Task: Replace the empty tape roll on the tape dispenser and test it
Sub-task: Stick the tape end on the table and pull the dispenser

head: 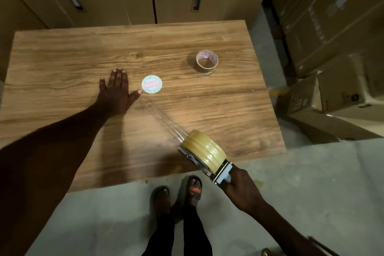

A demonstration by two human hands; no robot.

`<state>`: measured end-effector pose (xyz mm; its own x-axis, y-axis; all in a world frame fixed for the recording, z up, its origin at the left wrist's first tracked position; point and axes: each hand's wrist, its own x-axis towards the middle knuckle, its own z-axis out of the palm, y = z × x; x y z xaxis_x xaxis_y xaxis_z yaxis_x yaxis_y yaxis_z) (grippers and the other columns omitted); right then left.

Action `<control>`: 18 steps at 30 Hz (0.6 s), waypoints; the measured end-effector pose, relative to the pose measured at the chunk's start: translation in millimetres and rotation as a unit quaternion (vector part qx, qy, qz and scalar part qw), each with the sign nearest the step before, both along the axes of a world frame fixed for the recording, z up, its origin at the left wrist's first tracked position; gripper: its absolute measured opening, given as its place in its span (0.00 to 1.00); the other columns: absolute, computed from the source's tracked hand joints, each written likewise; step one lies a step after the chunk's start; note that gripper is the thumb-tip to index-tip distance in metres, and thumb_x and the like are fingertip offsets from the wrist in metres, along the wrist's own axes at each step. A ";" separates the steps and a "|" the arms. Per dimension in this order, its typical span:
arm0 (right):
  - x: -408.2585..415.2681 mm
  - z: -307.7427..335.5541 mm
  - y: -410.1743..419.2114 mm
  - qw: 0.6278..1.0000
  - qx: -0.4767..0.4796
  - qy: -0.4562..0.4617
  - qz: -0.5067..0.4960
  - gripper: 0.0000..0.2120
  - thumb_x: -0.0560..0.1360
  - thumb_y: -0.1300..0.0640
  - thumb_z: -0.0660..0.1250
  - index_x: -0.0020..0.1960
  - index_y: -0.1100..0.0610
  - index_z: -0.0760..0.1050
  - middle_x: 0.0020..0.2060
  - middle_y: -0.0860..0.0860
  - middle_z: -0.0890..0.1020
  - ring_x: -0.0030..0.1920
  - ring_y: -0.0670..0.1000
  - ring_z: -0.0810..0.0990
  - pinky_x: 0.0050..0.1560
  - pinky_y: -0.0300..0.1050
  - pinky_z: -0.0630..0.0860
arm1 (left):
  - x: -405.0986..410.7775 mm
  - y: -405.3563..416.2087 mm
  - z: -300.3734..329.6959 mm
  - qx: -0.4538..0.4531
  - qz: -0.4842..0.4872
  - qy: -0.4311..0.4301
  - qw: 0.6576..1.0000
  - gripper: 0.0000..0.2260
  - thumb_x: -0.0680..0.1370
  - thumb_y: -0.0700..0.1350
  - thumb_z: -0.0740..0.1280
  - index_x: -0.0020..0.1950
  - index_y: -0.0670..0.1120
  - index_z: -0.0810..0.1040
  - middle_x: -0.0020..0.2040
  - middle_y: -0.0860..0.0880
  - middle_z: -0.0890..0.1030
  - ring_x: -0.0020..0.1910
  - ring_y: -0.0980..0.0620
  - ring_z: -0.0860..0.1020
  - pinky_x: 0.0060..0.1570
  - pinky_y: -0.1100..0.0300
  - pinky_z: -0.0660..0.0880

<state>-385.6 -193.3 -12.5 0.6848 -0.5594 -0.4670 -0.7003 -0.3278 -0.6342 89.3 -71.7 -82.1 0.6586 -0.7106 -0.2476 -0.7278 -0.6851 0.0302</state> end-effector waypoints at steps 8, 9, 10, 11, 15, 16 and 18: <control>-30.2 13.6 7.6 0.999 -0.009 0.027 -0.023 0.10 0.73 0.47 0.67 0.51 0.51 0.78 0.43 0.45 0.86 0.46 0.49 0.86 0.43 0.49 0.80 | -1.9 -2.5 2.9 0.016 -0.010 -0.002 1.000 0.44 0.79 0.70 0.48 0.80 0.36 0.52 0.81 0.36 0.54 0.80 0.37 0.53 0.71 0.29 0.55; -32.8 14.2 8.7 0.999 -0.009 0.024 -0.025 0.10 0.73 0.47 0.67 0.51 0.50 0.79 0.44 0.45 0.86 0.47 0.49 0.86 0.44 0.50 0.81 | -2.2 -3.1 5.9 0.024 -0.007 0.002 1.000 0.44 0.79 0.70 0.48 0.80 0.36 0.51 0.81 0.36 0.53 0.80 0.37 0.52 0.71 0.29 0.55; -34.2 14.1 9.8 0.999 -0.010 0.024 -0.025 0.11 0.73 0.47 0.67 0.52 0.50 0.79 0.45 0.46 0.87 0.47 0.50 0.86 0.44 0.51 0.81 | -0.2 -2.9 5.2 0.023 -0.006 0.006 1.000 0.44 0.78 0.70 0.47 0.80 0.36 0.50 0.81 0.36 0.52 0.81 0.37 0.51 0.71 0.29 0.55; -34.0 13.4 10.8 0.999 -0.013 0.021 -0.023 0.11 0.73 0.46 0.67 0.52 0.50 0.79 0.45 0.48 0.87 0.47 0.51 0.86 0.44 0.51 0.81 | 2.2 -3.7 6.9 0.030 -0.007 0.004 1.000 0.44 0.78 0.70 0.47 0.80 0.36 0.50 0.81 0.36 0.52 0.81 0.37 0.51 0.70 0.29 0.55; -30.4 10.7 9.9 0.999 -0.002 0.032 -0.040 0.12 0.73 0.45 0.68 0.53 0.50 0.78 0.45 0.48 0.87 0.47 0.52 0.86 0.45 0.53 0.82 | 5.3 -4.3 3.6 0.031 -0.009 0.002 0.999 0.42 0.80 0.67 0.53 0.79 0.36 0.53 0.80 0.33 0.55 0.78 0.32 0.55 0.68 0.28 0.57; -29.7 11.4 9.9 0.998 0.002 0.034 -0.045 0.12 0.73 0.45 0.68 0.53 0.49 0.78 0.45 0.48 0.87 0.47 0.52 0.86 0.45 0.53 0.82 | 4.9 -5.7 1.2 0.027 -0.006 0.017 0.999 0.41 0.80 0.67 0.54 0.79 0.36 0.54 0.79 0.33 0.56 0.78 0.32 0.55 0.70 0.28 0.56; -27.7 15.0 11.5 0.997 0.020 0.034 -0.059 0.11 0.73 0.46 0.69 0.53 0.49 0.79 0.46 0.48 0.87 0.47 0.50 0.86 0.46 0.53 0.82 | 7.8 -7.3 -2.2 0.037 0.011 0.014 0.999 0.40 0.80 0.66 0.55 0.80 0.37 0.55 0.80 0.34 0.55 0.78 0.32 0.56 0.71 0.29 0.55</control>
<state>-413.3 -181.8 2.5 0.5817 -0.6141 -0.5334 -0.7738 -0.2159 -0.5955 97.1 -79.0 -84.3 0.6658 -0.6752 -0.3173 -0.7123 -0.7019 -0.0009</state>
